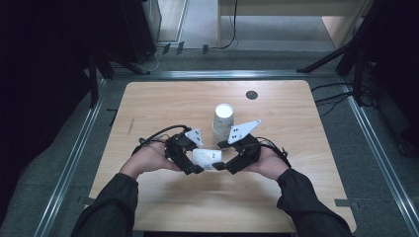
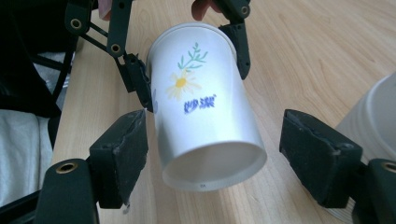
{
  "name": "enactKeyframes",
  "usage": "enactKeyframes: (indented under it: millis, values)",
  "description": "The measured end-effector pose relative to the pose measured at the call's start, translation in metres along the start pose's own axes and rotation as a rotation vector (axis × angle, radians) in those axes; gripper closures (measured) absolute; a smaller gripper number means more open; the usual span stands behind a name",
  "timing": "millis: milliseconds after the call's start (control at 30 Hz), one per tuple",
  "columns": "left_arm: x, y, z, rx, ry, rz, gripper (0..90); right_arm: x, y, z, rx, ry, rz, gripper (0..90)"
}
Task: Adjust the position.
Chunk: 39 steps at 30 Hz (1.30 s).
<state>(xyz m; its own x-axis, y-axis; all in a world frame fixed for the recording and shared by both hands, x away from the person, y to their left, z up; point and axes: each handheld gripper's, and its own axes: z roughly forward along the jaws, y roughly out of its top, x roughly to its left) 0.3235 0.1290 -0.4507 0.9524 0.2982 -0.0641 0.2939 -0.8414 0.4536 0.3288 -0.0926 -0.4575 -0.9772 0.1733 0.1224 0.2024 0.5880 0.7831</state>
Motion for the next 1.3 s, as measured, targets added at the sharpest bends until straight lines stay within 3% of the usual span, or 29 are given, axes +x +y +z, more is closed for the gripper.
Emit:
enactKeyframes:
  millis: [233, 433, 700, 967, 1300]
  values:
    - [-0.001, 0.002, 0.001, 0.044, 0.028, 0.013, 23.1, -0.002, -0.001, 0.015, 0.042, 0.004, -0.016, 24.6]
    - [-0.002, 0.003, -0.006, 0.036, 0.024, 0.012, 23.1, 0.001, 0.000, 0.021, 0.060, 0.012, -0.030, 25.7]
    - [-0.004, 0.006, -0.009, 0.059, 0.051, 0.023, 23.1, 0.003, 0.002, 0.025, 0.058, 0.014, -0.050, 26.7]
    - [-0.005, 0.006, -0.006, 0.088, 0.051, 0.033, 23.0, 0.004, 0.003, 0.027, 0.067, 0.009, -0.071, 31.0]
    - [-0.004, 0.003, -0.005, 0.076, 0.033, 0.033, 21.9, 0.006, 0.003, 0.027, 0.080, 0.012, -0.085, 34.0]
